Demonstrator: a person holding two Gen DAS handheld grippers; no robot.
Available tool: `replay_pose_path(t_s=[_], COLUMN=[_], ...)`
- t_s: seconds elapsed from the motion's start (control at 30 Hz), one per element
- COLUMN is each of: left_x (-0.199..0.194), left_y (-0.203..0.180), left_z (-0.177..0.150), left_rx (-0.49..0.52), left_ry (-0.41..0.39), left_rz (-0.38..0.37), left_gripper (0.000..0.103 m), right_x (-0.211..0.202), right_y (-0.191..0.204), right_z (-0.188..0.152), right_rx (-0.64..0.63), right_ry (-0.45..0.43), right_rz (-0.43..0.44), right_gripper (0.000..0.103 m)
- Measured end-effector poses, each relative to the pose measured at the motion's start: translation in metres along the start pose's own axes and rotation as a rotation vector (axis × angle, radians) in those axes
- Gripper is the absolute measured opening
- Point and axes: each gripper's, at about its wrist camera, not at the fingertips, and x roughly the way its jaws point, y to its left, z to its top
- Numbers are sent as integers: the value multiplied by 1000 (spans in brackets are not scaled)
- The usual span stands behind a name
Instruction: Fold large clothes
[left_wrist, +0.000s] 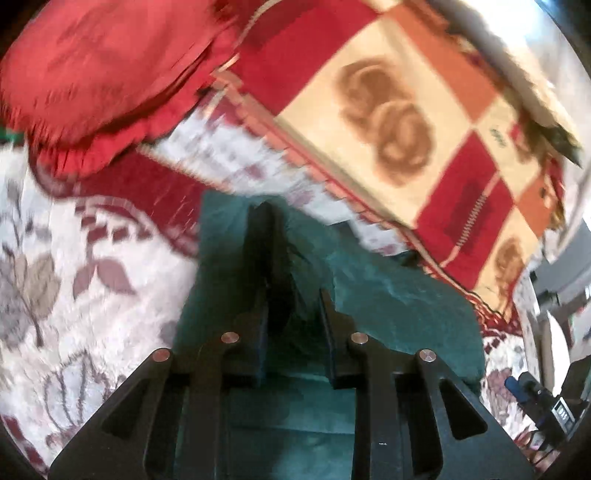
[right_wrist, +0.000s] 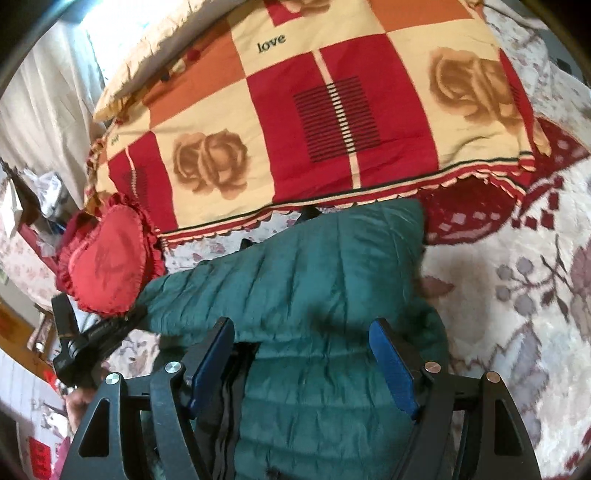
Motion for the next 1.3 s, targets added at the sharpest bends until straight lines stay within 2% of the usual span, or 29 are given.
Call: replay_pose_path(t_s=[0.23, 0.3, 0.4, 0.47, 0.6, 0.67, 0.7, 0.73, 0.9, 1.0, 1.3], left_x=[25, 29, 32, 34, 26, 20, 14, 10, -16, -20, 13], left_y=[-7, -6, -3, -3, -5, -7, -8, -9, -28, -40, -61], left_z=[-14, -15, -17, -19, -20, -19, -20, -20, -21, -21, -19], left_rx=[89, 97, 89, 80, 69, 72, 74, 76, 149, 185, 260], left_ry=[3, 8, 13, 21, 31, 30, 26, 18, -67, -77, -60], left_rz=[78, 88, 89, 94, 107, 120, 128, 131, 145, 136, 164], left_gripper=[23, 23, 23, 27, 34, 43, 51, 55, 55, 55, 55], right_x=[64, 83, 108, 113, 98, 78, 72, 62, 35, 32, 57], right_y=[22, 24, 16, 15, 20, 20, 21, 22, 19, 19, 28], right_z=[6, 0, -12, -17, -15, -13, -12, -12, -7, -2, 17], right_rx=[-86, -116, -133, -160, -165, -136, -134, -137, -160, -147, -163], right_ry=[79, 109, 148, 136, 149, 121, 111, 94, 53, 43, 16], right_rz=[-53, -112, -149, -169, -167, -127, -123, -124, -154, -162, -180], right_gripper=[74, 74, 75, 75, 74, 74, 74, 74, 74, 74, 74])
